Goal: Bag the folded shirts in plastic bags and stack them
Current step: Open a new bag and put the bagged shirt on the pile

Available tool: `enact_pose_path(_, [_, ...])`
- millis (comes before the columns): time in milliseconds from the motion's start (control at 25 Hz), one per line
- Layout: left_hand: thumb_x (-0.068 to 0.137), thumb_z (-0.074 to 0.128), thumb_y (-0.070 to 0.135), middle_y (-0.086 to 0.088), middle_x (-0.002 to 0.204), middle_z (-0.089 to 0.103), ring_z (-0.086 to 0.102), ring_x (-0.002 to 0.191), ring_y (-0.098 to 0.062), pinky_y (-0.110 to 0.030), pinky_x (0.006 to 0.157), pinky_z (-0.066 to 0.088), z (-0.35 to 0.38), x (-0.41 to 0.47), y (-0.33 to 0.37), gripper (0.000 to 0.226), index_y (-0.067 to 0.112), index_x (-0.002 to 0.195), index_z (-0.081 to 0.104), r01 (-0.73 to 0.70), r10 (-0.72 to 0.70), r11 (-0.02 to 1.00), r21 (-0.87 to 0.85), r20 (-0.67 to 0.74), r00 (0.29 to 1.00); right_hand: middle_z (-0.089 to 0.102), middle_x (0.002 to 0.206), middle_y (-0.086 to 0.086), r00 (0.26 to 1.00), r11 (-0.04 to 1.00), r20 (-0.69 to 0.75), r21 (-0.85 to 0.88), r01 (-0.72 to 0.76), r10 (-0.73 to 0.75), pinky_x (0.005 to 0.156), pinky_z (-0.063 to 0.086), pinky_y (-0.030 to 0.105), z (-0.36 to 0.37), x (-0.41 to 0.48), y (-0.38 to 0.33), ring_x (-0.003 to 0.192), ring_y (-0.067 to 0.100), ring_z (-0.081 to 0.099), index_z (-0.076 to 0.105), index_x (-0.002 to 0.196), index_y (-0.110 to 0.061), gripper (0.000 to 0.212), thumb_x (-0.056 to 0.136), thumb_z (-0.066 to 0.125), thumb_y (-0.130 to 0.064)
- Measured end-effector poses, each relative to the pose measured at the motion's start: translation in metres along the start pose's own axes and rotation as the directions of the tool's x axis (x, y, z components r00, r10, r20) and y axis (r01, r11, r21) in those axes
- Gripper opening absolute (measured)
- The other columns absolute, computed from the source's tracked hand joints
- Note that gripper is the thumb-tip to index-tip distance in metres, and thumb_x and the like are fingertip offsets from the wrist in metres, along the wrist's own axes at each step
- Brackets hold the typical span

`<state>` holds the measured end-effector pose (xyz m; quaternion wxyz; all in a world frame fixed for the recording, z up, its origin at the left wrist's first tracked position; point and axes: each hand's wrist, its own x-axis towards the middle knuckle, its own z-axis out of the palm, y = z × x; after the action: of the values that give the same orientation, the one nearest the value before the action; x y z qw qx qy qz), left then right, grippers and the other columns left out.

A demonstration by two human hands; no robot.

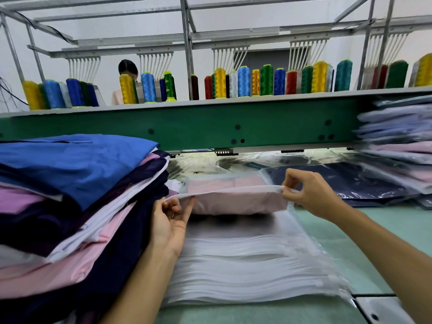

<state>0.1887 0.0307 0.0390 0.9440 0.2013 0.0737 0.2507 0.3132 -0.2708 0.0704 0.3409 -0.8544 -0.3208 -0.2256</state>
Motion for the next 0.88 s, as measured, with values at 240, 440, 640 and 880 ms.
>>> enact_pose_path(240, [0.102,0.045,0.018,0.000,0.056,0.050,0.036,0.052,-0.008,-0.051,0.096,0.052,0.000,0.004,-0.005,0.033,0.017,0.070,0.040,-0.049,0.049,0.999,0.003,-0.059,0.997,0.063,0.071,0.013,0.997,0.986,-0.028,0.155,-0.061,0.066,0.046,0.052,0.025,0.001,0.002,-0.002,0.051,0.018,0.068,0.052,0.071,-0.012,0.025,0.087,0.069,-0.004])
enact_pose_path(440, [0.094,0.056,0.055,-0.007,0.072,0.055,0.049,0.061,-0.015,-0.057,0.083,0.057,0.004,-0.004,-0.007,0.043,0.017,0.076,0.048,0.029,-0.018,0.992,0.122,-0.092,0.996,0.064,0.071,0.012,0.993,0.980,-0.088,0.192,-0.060,0.078,0.048,0.054,0.029,0.005,0.002,-0.007,0.050,0.021,0.066,0.049,0.069,-0.017,0.028,0.085,0.067,-0.002])
enact_pose_path(640, [0.074,0.074,0.065,-0.014,0.108,0.065,0.065,0.095,-0.031,-0.047,0.074,0.059,0.029,-0.020,-0.038,0.069,0.010,0.112,0.057,0.179,-0.121,0.902,0.393,-0.170,0.978,0.059,0.064,0.006,0.992,0.968,-0.128,0.248,0.024,0.008,0.050,0.049,0.046,0.017,-0.001,-0.027,0.061,0.033,0.053,0.050,0.066,-0.011,0.020,0.075,0.066,-0.003])
enact_pose_path(880, [0.079,0.061,0.011,-0.016,0.129,0.050,0.059,0.102,-0.039,-0.061,0.073,0.059,0.075,-0.014,-0.085,0.059,0.011,0.132,0.034,0.216,0.007,0.804,0.553,-0.373,0.928,0.054,0.062,0.013,0.995,0.834,0.088,0.552,-0.007,-0.050,0.057,0.040,0.032,0.023,-0.012,-0.056,0.060,0.018,0.049,0.052,0.068,0.005,0.011,0.066,0.056,-0.006])
